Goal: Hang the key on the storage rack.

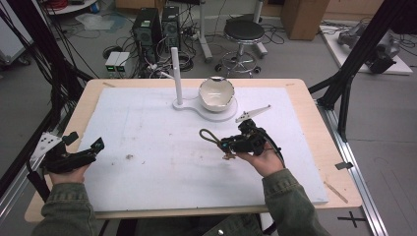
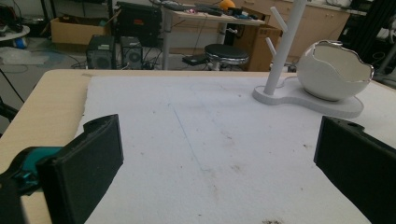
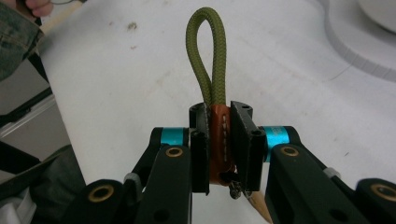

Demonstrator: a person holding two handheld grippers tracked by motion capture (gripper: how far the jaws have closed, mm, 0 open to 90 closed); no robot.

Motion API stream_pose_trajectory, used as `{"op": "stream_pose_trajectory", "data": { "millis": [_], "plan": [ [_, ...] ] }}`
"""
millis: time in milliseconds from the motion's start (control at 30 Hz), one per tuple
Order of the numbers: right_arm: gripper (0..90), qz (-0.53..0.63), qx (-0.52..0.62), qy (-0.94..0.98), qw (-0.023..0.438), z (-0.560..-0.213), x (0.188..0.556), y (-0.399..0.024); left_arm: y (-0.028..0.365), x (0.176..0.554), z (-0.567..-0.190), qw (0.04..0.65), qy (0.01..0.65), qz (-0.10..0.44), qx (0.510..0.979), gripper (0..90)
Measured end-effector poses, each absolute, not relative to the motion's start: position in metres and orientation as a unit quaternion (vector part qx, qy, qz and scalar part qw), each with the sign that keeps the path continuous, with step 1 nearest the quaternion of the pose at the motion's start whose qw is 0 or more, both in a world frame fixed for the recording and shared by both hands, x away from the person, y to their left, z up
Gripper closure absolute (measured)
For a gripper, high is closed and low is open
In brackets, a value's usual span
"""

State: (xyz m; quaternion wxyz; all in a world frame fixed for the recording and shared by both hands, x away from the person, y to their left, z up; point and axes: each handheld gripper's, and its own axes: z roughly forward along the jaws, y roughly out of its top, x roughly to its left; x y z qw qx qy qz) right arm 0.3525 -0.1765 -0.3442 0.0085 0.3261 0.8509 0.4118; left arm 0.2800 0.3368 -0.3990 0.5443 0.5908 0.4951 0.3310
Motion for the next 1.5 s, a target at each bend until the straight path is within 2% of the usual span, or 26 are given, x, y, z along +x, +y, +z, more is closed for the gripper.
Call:
{"op": "stream_pose_trajectory", "data": {
  "millis": [400, 1033, 1500],
  "plan": [
    [78.3, 0.425, 0.324, 0.845, 0.013, -0.327, 0.369, -0.175, 0.336, 0.28, -0.399, 0.545, 0.496, 0.329, 0.59, 1.8],
    [78.0, 0.428, 0.329, 0.842, -0.001, -0.312, 0.396, -0.155, 0.336, 0.281, -0.399, 0.548, 0.496, 0.327, 0.59, 1.8],
    [78.0, 0.433, 0.332, 0.838, -0.004, -0.287, 0.423, -0.136, 0.337, 0.28, -0.399, 0.548, 0.496, 0.325, 0.589, 1.8]
  ]
}}
